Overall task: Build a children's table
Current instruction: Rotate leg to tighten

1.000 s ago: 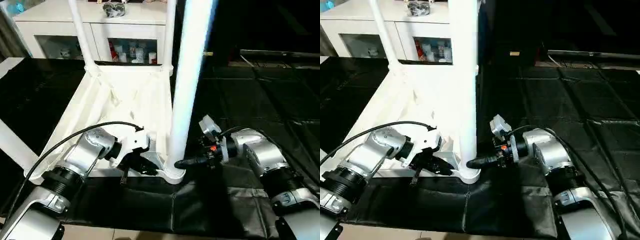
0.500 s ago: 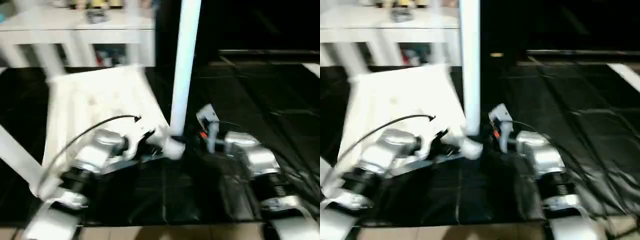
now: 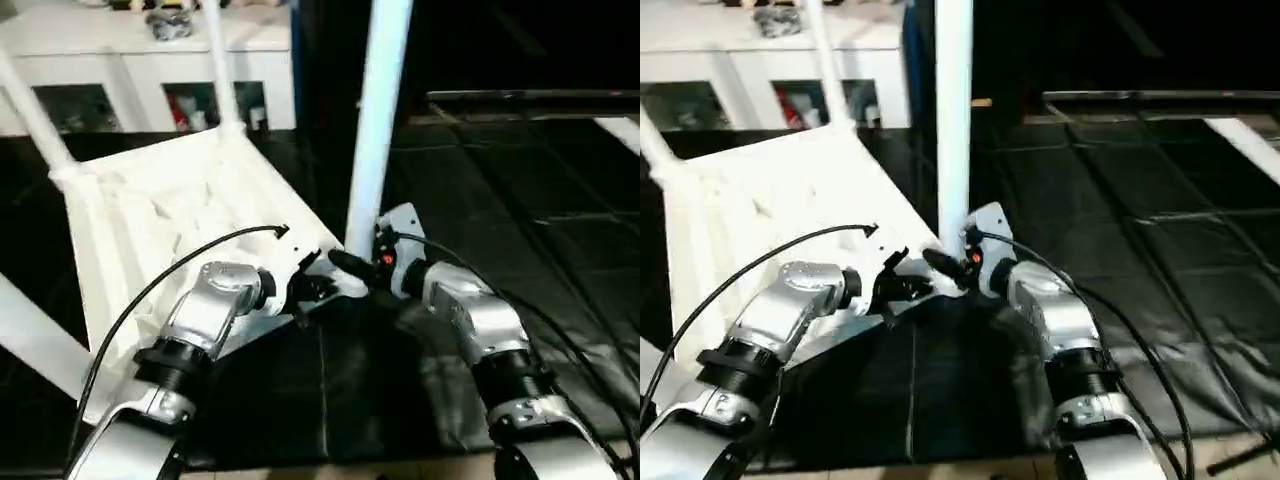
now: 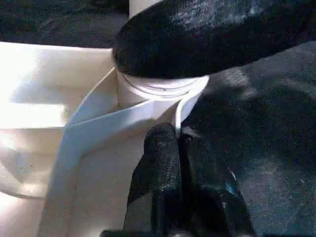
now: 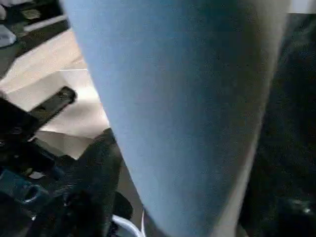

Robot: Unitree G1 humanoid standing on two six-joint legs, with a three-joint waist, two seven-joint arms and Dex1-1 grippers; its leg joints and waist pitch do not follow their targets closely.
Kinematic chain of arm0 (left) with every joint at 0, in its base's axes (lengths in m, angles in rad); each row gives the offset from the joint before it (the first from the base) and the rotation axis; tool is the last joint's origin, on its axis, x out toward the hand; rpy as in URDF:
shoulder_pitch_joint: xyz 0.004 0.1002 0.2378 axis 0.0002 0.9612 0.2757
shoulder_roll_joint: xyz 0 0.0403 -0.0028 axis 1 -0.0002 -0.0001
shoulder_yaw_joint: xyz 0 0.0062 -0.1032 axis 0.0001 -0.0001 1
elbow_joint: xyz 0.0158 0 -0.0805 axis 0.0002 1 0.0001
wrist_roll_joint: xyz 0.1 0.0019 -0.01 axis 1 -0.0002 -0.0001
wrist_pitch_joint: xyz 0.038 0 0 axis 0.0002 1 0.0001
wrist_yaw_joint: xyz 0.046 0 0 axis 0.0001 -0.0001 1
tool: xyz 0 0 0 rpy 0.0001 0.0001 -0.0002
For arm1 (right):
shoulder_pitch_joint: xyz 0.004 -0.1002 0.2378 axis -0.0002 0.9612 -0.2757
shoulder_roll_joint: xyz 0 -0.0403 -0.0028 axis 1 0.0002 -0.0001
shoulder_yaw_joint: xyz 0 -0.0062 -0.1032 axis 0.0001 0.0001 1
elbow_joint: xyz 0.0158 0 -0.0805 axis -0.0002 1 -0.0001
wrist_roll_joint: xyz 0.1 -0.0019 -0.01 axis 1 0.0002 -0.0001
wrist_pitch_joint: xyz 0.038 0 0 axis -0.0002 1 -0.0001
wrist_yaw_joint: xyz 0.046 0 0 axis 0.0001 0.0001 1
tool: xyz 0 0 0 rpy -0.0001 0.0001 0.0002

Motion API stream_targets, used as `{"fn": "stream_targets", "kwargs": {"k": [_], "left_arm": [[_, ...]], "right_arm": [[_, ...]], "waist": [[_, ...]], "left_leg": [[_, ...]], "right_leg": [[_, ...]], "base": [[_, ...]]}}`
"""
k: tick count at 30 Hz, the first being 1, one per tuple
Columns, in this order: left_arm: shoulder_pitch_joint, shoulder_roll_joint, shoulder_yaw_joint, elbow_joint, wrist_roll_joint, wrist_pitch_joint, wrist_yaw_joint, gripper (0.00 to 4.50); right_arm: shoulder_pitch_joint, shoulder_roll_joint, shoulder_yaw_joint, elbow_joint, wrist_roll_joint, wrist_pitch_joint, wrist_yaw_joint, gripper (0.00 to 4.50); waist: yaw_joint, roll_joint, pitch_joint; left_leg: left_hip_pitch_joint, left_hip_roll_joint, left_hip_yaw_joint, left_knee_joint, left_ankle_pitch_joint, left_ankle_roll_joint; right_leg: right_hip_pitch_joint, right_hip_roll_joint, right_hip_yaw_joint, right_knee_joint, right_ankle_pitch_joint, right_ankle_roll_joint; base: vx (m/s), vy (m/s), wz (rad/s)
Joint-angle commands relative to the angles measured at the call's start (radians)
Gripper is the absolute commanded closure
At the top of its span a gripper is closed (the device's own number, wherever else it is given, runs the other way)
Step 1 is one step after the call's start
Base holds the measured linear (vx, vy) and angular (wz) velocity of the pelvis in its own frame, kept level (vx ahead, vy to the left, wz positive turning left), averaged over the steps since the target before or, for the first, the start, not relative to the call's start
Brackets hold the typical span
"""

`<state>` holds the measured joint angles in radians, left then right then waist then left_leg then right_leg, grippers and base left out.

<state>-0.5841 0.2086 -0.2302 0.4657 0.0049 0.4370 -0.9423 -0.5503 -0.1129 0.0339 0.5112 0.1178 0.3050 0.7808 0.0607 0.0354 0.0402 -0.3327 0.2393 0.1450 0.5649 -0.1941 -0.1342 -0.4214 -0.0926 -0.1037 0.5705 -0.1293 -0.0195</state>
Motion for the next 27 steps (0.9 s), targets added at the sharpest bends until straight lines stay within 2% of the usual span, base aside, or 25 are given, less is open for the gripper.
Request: {"fn": "stream_targets", "kwargs": {"k": [1,2,3,4,7,9,10,11,14,18,22,23,24,26,27], "left_arm": [[-0.005,-0.003,-0.021,-0.030,-0.032,-0.036,-0.047,4.50],[-0.003,0.005,-0.020,-0.028,-0.033,-0.041,-0.060,4.50],[-0.003,0.006,-0.019,-0.028,-0.033,-0.042,-0.061,4.50],[0.000,0.019,-0.021,-0.023,-0.031,-0.062,-0.085,4.50],[0.005,0.039,-0.027,-0.020,-0.034,-0.086,-0.129,4.50],[0.007,0.050,-0.034,-0.021,-0.036,-0.097,-0.149,4.50],[0.008,0.057,-0.039,-0.022,-0.038,-0.104,-0.161,4.50],[0.010,0.069,-0.047,-0.026,-0.042,-0.106,-0.181,4.50],[0.019,0.117,-0.083,-0.041,-0.044,-0.133,-0.278,4.50],[0.030,0.165,-0.122,-0.058,-0.034,-0.173,-0.376,4.50],[0.032,0.205,-0.157,-0.062,-0.017,-0.210,-0.440,4.50],[0.033,0.212,-0.165,-0.064,-0.013,-0.216,-0.453,4.50],[0.033,0.216,-0.170,-0.065,-0.012,-0.220,-0.459,4.50],[0.032,0.224,-0.179,-0.068,-0.013,-0.227,-0.469,4.50],[0.032,0.227,-0.183,-0.072,-0.014,-0.227,-0.472,4.50]], "right_arm": [[0.024,-0.007,0.081,-0.023,0.026,0.026,0.119,0.96],[0.028,-0.029,0.083,-0.033,0.028,0.031,0.146,0.91],[0.028,-0.031,0.084,-0.034,0.028,0.032,0.148,0.83],[0.034,-0.073,0.091,-0.050,0.030,0.023,0.207,0.73],[0.025,-0.126,0.078,-0.058,0.051,0.032,0.282,0.47],[0.018,-0.147,0.073,-0.055,0.059,0.029,0.312,0.19],[0.014,-0.159,0.071,-0.053,0.063,0.026,0.331,0.11],[0.008,-0.179,0.072,-0.048,0.066,0.014,0.363,0.04],[-0.005,-0.242,0.090,-0.037,0.074,-0.040,0.494,0.04],[-0.022,-0.273,0.120,-0.010,0.065,-0.085,0.569,0.04],[-0.041,-0.275,0.141,0.024,0.074,-0.105,0.655,0.04],[-0.047,-0.270,0.144,0.036,0.077,-0.106,0.672,0.04],[-0.050,-0.267,0.146,0.044,0.080,-0.107,0.682,0.20],[-0.057,-0.261,0.150,0.062,0.088,-0.115,0.706,0.20],[-0.060,-0.257,0.152,0.069,0.093,-0.119,0.717,0.48]], "waist": [[0.008,0.002,-0.075],[0.011,0.007,-0.073],[0.013,0.006,-0.074],[0.018,0.006,-0.076],[0.032,0.009,-0.071],[0.033,0.002,-0.069],[0.035,0.005,-0.067],[0.034,0.004,-0.066],[0.039,-0.001,-0.065],[0.044,-0.001,-0.067],[0.057,0.000,-0.069],[0.058,-0.003,-0.068],[0.060,-0.001,-0.069],[0.062,-0.001,-0.068],[0.063,0.000,-0.068]], "left_leg": [[-0.020,-0.030,0.031,-0.046,-0.103,0.093],[-0.020,-0.031,0.031,-0.043,-0.096,0.099],[-0.021,-0.030,0.031,-0.043,-0.091,0.103],[-0.020,-0.030,0.031,-0.042,-0.085,0.104],[-0.018,-0.025,0.034,-0.045,-0.130,0.100],[-0.017,-0.025,0.033,-0.048,-0.162,0.084],[-0.014,-0.024,0.034,-0.048,-0.180,0.079],[-0.014,-0.024,0.034,-0.049,-0.185,0.077],[-0.016,-0.023,0.033,-0.049,-0.194,0.078],[-0.016,-0.022,0.033,-0.048,-0.175,0.081],[-0.011,-0.018,0.034,-0.047,-0.166,0.080],[-0.014,-0.018,0.033,-0.048,-0.167,0.079],[-0.013,-0.018,0.033,-0.048,-0.170,0.078],[-0.013,-0.018,0.033,-0.049,-0.177,0.075],[-0.013,-0.018,0.033,-0.049,-0.177,0.075]], "right_leg": [[0.078,-0.026,0.036,-0.036,-0.104,-0.248],[0.077,-0.024,0.038,-0.032,-0.065,-0.262],[0.080,-0.024,0.037,-0.030,-0.056,-0.264],[0.083,-0.025,0.036,-0.029,-0.049,-0.266],[0.079,-0.026,0.036,-0.035,-0.117,-0.257],[0.080,-0.026,0.035,-0.040,-0.180,-0.237],[0.076,-0.026,0.035,-0.044,-0.215,-0.228],[0.075,-0.026,0.036,-0.045,-0.227,-0.224],[0.075,-0.027,0.035,-0.050,-0.285,-0.199],[0.073,-0.028,0.036,-0.045,-0.271,-0.206],[0.069,-0.028,0.038,-0.039,-0.240,-0.228],[0.070,-0.028,0.038,-0.037,-0.232,-0.233],[0.071,-0.028,0.038,-0.035,-0.232,-0.235],[0.070,-0.029,0.038,-0.036,-0.239,-0.233],[0.071,-0.029,0.038,-0.036,-0.241,-0.232]], "base": [[0.051,-0.025,0.02],[0.051,-0.025,0.02],[0.000,0.000,0.00],[0.000,0.000,0.00],[0.000,0.000,0.00],[0.000,0.000,0.00],[0.000,0.000,0.00],[0.000,0.000,0.00],[0.000,0.000,0.00],[0.000,0.000,0.00],[0.000,0.000,0.00],[0.000,0.000,0.00],[0.000,0.000,0.00],[0.000,0.000,0.00],[0.000,0.000,0.00]]}}
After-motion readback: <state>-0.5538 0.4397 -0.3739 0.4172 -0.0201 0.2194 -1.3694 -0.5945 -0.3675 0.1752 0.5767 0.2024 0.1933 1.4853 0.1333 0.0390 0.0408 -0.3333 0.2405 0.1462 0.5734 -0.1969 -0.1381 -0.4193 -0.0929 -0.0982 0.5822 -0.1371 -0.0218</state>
